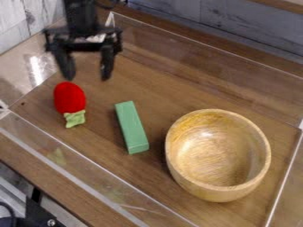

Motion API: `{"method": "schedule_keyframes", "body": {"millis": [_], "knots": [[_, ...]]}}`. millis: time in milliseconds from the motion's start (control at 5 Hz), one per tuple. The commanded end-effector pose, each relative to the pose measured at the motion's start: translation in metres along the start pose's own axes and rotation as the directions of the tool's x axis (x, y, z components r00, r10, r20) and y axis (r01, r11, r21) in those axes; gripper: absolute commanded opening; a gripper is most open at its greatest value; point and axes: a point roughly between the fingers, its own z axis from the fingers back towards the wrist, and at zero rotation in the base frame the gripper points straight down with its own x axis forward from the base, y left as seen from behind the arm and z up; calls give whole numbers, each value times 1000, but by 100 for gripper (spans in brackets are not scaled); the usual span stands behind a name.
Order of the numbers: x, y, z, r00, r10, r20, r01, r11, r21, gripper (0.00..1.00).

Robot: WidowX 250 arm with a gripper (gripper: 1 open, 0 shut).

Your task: Move the red object to the right side of the table

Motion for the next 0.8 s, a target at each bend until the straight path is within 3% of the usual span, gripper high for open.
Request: {"method": "schedule_keyframes", "body": {"millis": [0, 200, 400, 600], "knots": [[7, 16, -3, 990, 128, 61, -126, 991, -35, 100], [16, 24, -4, 964, 261, 55, -258, 964, -63, 100], [25, 32, -4, 921, 386, 47, -381, 921, -83, 100], [33, 41, -13, 921, 387, 49, -383, 920, -76, 100]]}}
